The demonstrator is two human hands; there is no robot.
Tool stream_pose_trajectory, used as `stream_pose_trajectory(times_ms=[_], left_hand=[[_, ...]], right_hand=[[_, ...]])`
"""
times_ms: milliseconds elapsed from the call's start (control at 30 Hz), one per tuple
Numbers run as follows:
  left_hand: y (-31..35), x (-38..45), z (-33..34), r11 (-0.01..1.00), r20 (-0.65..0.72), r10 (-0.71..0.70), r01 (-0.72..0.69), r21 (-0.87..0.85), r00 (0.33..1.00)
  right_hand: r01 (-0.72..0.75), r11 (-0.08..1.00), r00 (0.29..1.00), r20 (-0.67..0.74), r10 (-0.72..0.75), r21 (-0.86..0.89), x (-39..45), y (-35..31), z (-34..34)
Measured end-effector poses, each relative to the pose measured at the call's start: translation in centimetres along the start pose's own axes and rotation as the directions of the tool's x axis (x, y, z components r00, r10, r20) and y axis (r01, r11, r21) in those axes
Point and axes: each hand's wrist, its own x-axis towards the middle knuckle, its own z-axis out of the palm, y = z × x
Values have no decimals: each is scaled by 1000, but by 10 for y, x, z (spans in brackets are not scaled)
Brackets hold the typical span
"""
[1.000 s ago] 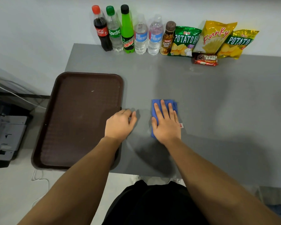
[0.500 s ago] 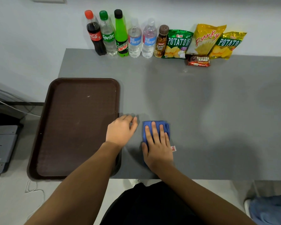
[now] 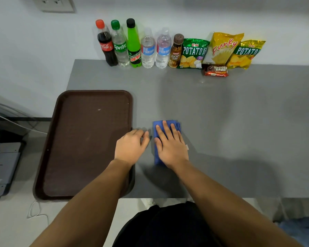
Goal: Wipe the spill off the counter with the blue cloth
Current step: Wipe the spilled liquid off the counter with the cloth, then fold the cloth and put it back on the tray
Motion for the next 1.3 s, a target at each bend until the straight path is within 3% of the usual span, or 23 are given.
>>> stream_pose_trajectory(times_ms=[100, 200, 433, 667, 800, 933, 1033, 1133, 1300], left_hand=[[-4, -6, -2, 1000, -28, 17, -18, -17, 999], [-7, -10, -3, 999, -44, 51, -52, -9, 998], [-10, -20, -4, 997, -92, 70, -67, 30, 993], [4, -27, -3, 997, -93, 0, -7, -77, 996], [19, -27, 3, 966, 35, -90, 95, -240, 995], [31, -31, 10, 883, 250, -137, 232, -409, 959], [47, -35, 15, 716, 356, -188, 376, -588, 915], [53, -37, 19, 633, 349, -274, 441, -636, 896], [49, -36, 12, 440, 344, -253, 424, -791, 904]], right_hand=[[-2, 996, 1000, -17, 1, -84, 17, 9, -23], [79, 978, 996, 57, -69, -193, 36, 19, -43], [145, 964, 984, 133, -117, -225, 53, 23, -64], [122, 992, 991, 57, -124, 35, 35, 31, -86], [68, 974, 996, 45, -80, 215, 18, 35, -105], [77, 930, 995, 32, -94, 359, 1, 31, -124], [98, 889, 994, 0, -109, 447, -10, 31, -135], [77, 853, 996, -11, -83, 516, -17, 30, -142], [30, 788, 999, -47, -2, 615, -23, 24, -149]])
